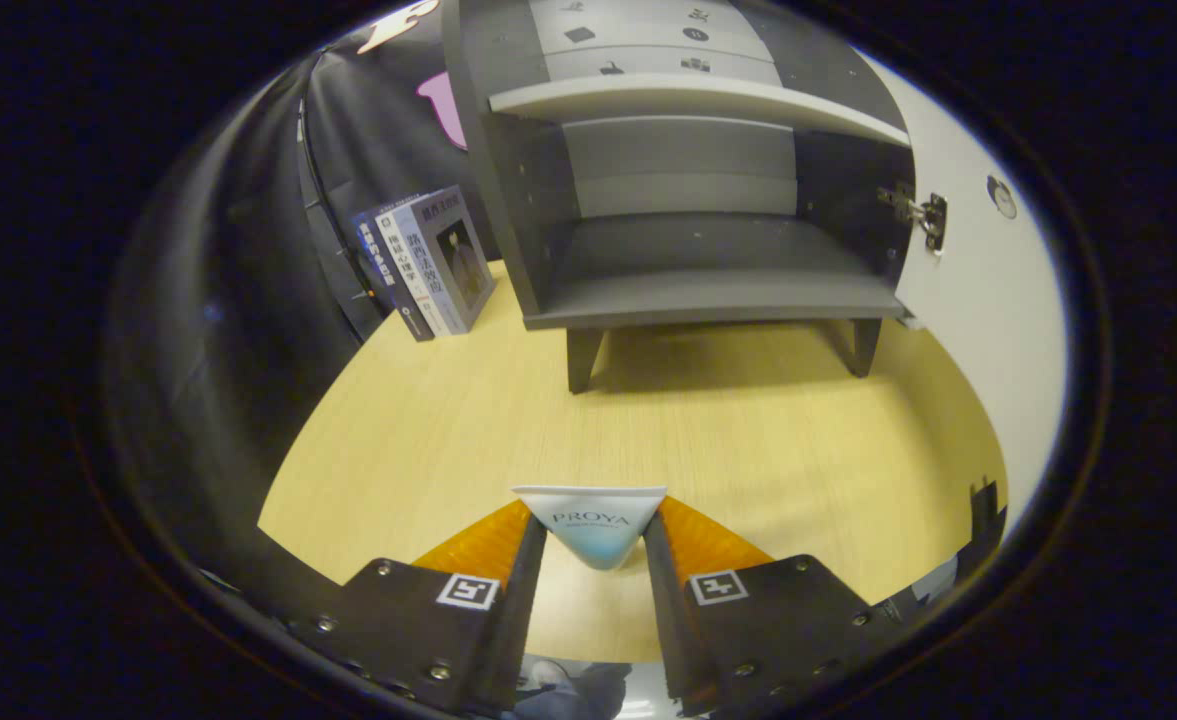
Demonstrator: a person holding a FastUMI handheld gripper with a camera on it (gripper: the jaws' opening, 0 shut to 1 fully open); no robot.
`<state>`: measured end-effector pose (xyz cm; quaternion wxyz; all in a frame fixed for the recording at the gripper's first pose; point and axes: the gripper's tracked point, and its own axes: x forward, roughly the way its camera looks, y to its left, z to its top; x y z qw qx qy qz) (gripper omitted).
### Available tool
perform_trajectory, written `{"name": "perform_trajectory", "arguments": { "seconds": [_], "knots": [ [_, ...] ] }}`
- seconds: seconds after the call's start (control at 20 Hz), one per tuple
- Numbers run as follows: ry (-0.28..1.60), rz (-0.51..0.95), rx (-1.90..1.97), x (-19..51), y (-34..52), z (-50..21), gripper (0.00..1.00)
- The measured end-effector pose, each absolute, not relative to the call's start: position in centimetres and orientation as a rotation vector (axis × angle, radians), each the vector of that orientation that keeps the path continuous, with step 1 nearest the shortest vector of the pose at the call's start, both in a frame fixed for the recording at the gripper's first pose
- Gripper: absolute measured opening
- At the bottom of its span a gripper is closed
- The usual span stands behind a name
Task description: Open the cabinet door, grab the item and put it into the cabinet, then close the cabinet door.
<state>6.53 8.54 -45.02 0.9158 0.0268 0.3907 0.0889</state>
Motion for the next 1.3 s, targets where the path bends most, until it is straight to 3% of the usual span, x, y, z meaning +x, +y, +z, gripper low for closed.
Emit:
{"name": "perform_trajectory", "arguments": {
  "seconds": [0.45,0.65,1.05,1.3],
  "knots": [
    [0.413,0.194,0.007,14.7,5.2,-22.3,0.54],
    [0.258,0.184,-0.003,20.4,4.5,-16.0,0.54],
    [0.224,0.118,0.024,31.7,2.5,-17.3,0.54],
    [0.24,0.108,0.011,34.5,2.2,-19.0,0.54]
  ]
}}
